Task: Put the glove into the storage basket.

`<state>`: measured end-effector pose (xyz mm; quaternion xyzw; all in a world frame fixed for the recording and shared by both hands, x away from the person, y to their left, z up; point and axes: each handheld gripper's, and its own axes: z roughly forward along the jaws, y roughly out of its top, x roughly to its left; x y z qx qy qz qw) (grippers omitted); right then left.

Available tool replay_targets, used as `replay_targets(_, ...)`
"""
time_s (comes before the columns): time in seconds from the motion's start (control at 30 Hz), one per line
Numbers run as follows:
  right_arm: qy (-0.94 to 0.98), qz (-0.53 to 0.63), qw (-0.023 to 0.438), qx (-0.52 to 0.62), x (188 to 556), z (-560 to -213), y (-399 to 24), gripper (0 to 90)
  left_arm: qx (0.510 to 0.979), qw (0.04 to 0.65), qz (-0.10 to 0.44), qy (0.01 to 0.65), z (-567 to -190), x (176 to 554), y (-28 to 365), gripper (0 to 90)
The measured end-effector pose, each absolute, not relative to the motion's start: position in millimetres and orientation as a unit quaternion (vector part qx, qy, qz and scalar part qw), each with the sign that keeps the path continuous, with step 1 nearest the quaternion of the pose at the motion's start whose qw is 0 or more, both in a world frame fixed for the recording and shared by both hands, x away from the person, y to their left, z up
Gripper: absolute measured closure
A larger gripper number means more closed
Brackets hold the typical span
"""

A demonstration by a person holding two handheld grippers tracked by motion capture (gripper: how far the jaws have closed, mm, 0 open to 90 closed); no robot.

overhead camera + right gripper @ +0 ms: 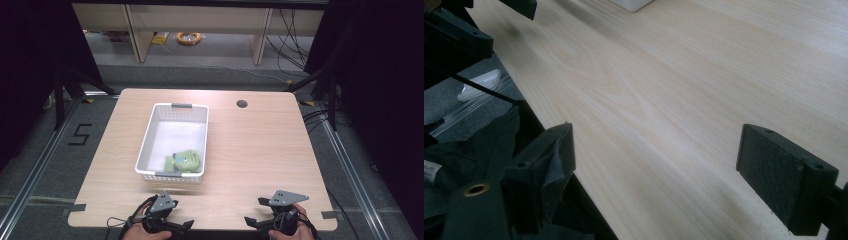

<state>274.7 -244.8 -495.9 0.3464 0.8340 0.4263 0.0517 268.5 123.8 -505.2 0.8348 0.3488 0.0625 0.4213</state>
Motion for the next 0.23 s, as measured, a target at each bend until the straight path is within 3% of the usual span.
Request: replay_targets(0.23,0.833,0.419,0.058,0.358,274.6,-496.0,-246.4,17.0,0.835,0.42,0.06,0.35,-505.2,268.9,124.3,15.7)
